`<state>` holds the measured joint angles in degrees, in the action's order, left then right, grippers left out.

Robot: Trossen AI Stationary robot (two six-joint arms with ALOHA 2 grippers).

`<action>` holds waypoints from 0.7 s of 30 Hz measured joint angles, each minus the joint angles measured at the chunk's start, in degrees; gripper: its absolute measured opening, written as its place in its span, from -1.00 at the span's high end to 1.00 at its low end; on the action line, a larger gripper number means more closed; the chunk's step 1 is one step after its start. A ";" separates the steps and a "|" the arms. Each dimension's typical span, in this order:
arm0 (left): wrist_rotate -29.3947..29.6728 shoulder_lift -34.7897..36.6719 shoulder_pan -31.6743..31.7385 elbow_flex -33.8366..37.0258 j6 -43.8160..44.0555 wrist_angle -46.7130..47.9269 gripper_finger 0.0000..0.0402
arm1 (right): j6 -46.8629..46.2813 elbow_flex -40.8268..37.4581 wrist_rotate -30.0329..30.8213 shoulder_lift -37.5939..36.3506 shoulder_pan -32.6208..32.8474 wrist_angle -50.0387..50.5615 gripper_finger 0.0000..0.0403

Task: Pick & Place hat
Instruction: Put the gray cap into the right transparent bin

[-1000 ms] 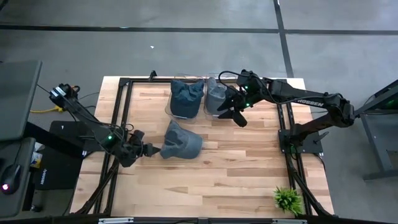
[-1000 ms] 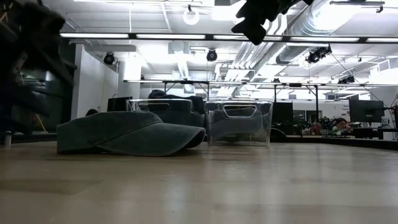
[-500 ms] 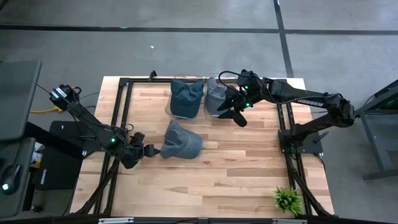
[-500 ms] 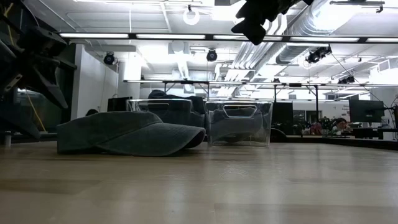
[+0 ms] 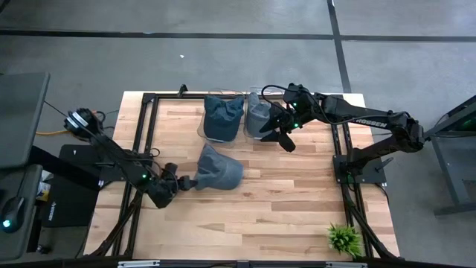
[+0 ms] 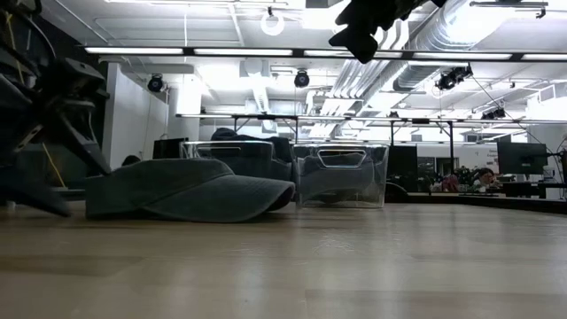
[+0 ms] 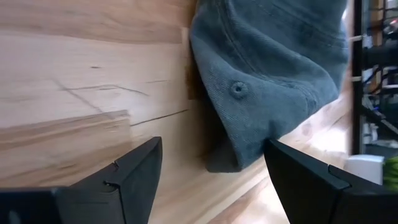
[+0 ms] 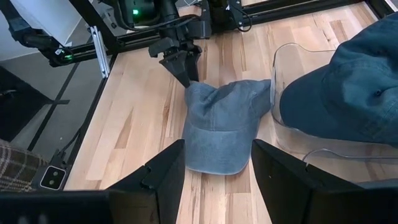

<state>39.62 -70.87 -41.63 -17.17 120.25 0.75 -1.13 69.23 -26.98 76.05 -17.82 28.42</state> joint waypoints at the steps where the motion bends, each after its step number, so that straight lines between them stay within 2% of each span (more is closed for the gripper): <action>1: 0.43 -0.52 0.02 0.00 0.04 -1.00 -0.36 | 0.00 0.00 0.00 0.00 0.00 0.00 0.11; 10: 3.69 -3.28 0.02 0.00 -0.51 -6.68 -0.36 | -0.13 0.00 0.00 0.02 0.00 -0.01 0.11; 15: 7.65 -3.28 0.04 -0.02 -1.80 -7.89 -0.36 | -0.11 0.00 0.00 0.02 0.00 -0.01 0.11; 21: 6.09 -3.28 0.04 -0.02 -1.87 -8.34 -0.36 | 0.01 0.00 0.01 0.02 0.00 -0.02 0.11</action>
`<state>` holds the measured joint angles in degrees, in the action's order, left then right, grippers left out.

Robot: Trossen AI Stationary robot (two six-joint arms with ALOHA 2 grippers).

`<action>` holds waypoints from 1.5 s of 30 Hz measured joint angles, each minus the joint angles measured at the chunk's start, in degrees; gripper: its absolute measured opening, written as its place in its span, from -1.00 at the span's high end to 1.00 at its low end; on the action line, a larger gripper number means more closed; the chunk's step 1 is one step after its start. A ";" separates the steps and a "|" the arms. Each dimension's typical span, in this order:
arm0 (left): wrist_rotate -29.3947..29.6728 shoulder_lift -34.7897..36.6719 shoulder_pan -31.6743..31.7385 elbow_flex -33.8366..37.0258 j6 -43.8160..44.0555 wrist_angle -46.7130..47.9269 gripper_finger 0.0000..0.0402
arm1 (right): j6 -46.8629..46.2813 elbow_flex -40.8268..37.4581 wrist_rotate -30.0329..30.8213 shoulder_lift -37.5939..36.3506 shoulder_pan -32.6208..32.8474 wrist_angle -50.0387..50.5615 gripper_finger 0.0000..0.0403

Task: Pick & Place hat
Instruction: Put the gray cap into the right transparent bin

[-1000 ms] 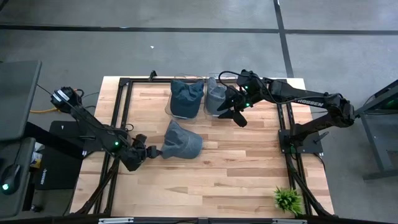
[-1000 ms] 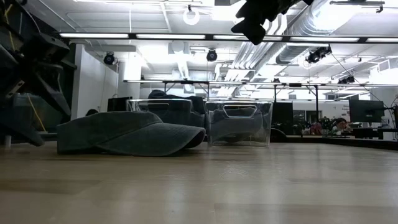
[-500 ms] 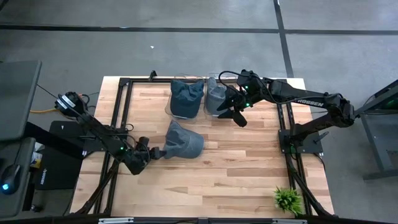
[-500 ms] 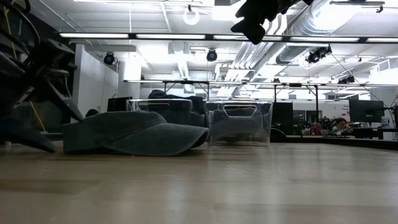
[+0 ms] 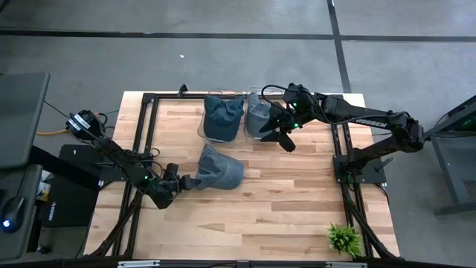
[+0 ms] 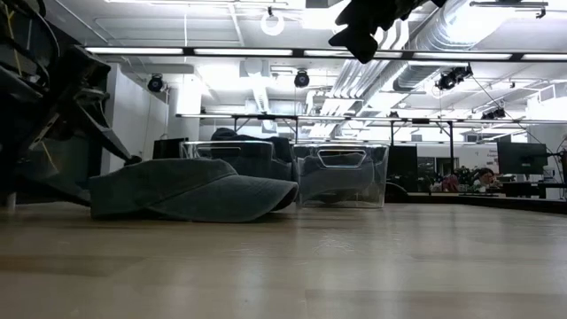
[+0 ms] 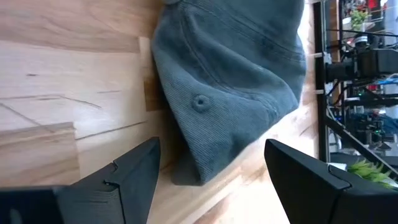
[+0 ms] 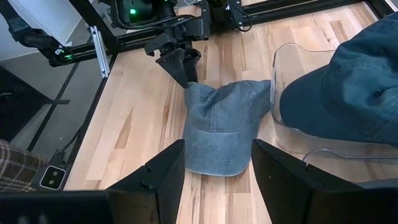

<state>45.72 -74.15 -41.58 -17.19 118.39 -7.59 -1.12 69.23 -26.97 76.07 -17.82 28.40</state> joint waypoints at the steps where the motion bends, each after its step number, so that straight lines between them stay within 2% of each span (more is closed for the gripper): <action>1: 0.11 0.00 0.00 0.00 -0.02 -0.38 -0.36 | 0.06 0.00 -0.01 0.00 0.00 0.00 0.11; 9: 1.06 0.00 1.63 0.00 -2.41 -3.75 -0.36 | 1.15 0.00 0.15 0.00 0.00 0.00 0.11; 17: -6.61 0.00 7.09 0.00 -11.05 -9.93 -0.36 | 1.16 0.00 0.23 0.00 0.00 0.00 0.11; 27: -8.67 -0.05 9.86 0.00 -13.75 -10.55 -0.36 | 1.15 0.00 0.23 0.02 0.00 0.00 0.11; 35: -10.40 -5.14 9.86 0.00 -13.07 -12.67 -0.36 | 1.15 0.00 0.23 0.02 0.00 0.00 0.11; 45: -9.14 -13.12 11.91 -1.12 -15.65 -23.52 -0.36 | 0.94 0.01 0.25 0.02 0.00 0.00 0.11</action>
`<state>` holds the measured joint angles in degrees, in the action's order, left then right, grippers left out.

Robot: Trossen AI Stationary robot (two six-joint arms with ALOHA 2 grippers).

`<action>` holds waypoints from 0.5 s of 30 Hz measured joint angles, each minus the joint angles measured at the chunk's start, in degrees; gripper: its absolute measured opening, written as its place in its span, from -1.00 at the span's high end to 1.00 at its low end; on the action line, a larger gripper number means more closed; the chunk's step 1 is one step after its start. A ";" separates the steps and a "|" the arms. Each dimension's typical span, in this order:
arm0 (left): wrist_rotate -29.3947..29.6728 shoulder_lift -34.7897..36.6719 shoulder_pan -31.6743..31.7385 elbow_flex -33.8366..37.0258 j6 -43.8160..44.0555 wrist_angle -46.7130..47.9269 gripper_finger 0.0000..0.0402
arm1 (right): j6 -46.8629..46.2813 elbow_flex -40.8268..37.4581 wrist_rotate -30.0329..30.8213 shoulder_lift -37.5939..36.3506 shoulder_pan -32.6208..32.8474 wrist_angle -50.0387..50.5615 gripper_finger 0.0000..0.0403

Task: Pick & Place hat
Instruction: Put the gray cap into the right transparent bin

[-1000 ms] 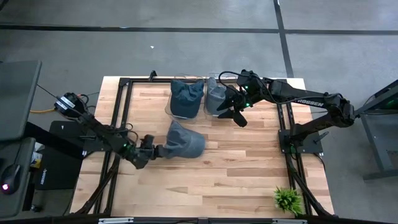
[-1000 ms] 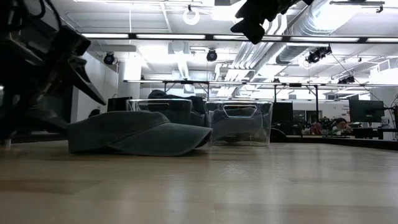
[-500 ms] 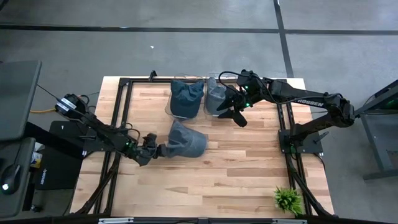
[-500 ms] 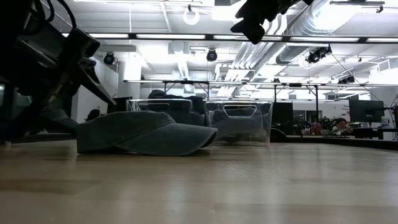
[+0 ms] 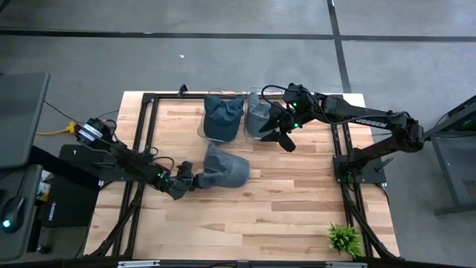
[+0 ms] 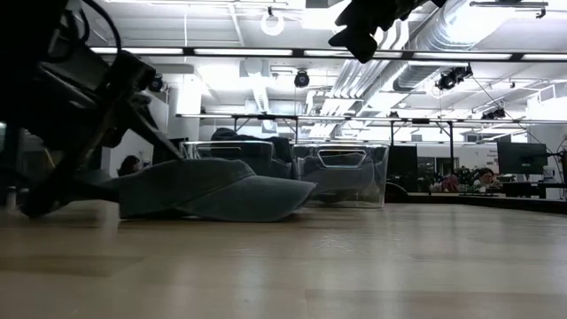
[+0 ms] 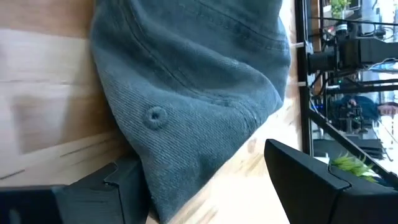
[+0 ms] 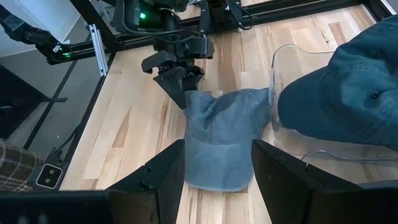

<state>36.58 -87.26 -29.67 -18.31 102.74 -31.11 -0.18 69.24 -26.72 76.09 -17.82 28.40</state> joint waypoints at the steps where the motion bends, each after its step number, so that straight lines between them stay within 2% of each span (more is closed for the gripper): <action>1: 0.00 -0.15 0.27 -0.26 -0.46 0.00 -0.36 | -0.20 0.00 0.00 0.00 0.00 0.00 0.11; 5: -0.52 -0.30 1.65 -1.36 -2.06 0.47 -0.36 | -0.86 -0.01 0.00 0.00 0.00 0.00 0.11; 8: -0.51 -0.39 2.95 -1.87 -3.21 0.72 -0.27 | -0.86 -0.01 0.00 0.00 0.00 0.00 0.11; 11: -0.59 -0.44 3.56 -2.14 -3.52 0.79 -0.02 | -1.29 -0.01 0.00 0.00 0.00 0.00 0.11; 15: -0.20 -0.50 3.43 -2.34 -3.77 0.94 0.51 | -1.32 -0.01 0.00 0.00 0.00 0.00 0.11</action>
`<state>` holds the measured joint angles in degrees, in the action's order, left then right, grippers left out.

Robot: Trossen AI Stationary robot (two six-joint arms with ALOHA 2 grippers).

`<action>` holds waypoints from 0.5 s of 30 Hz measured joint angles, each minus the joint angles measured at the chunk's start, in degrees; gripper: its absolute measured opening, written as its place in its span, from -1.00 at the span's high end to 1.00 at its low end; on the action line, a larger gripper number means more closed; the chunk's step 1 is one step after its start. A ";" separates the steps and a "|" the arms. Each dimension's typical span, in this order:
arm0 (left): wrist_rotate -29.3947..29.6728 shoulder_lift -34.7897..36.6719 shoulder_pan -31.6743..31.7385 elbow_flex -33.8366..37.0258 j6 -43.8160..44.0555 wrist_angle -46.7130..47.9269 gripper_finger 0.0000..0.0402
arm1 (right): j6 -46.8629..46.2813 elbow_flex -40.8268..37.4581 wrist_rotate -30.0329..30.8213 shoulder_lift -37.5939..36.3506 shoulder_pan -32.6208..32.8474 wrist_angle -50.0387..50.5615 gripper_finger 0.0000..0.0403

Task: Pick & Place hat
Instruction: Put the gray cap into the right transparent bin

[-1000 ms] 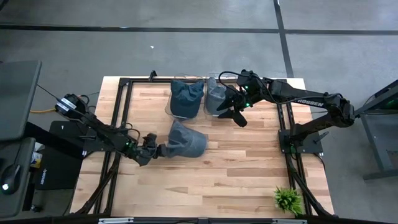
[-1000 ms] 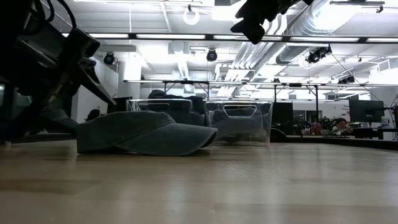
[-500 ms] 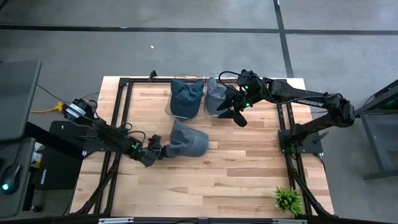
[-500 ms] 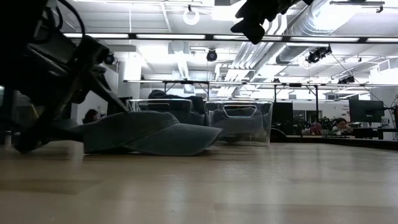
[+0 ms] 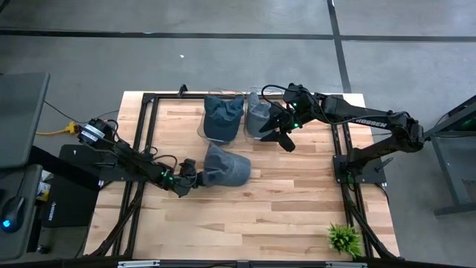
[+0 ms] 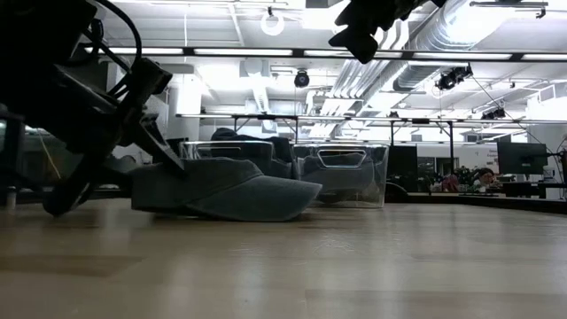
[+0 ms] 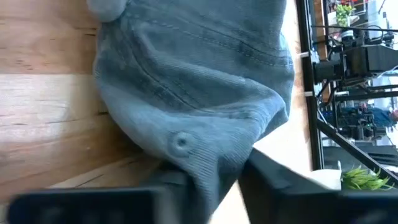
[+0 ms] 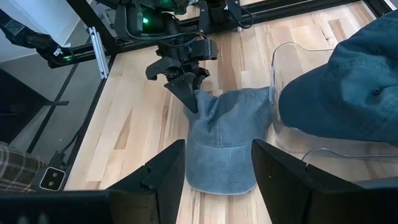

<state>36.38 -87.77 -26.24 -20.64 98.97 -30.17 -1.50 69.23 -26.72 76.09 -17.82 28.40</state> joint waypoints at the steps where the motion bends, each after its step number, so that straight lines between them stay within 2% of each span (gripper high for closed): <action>1: 0.00 0.00 0.00 0.00 -0.24 -0.01 0.67 | -0.17 0.00 0.00 0.00 0.00 0.00 0.11; 2: 0.02 0.00 0.00 0.00 -0.91 -0.02 0.82 | -0.25 0.02 0.00 0.00 0.00 0.00 0.11; 4: 0.29 0.00 0.00 -0.01 -1.55 0.01 0.93 | -0.65 0.01 0.00 0.00 0.00 0.00 0.11; 10: 1.31 0.00 0.00 0.00 -2.32 -0.22 0.99 | -1.05 0.02 -0.02 0.00 0.00 0.00 0.11; 15: -0.36 2.03 0.00 0.02 -8.85 -4.16 1.00 | -1.05 0.02 -0.40 0.00 0.00 0.02 0.11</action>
<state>36.02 -85.73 -26.24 -20.63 90.12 -34.33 -2.55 69.25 -27.12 76.09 -17.82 28.42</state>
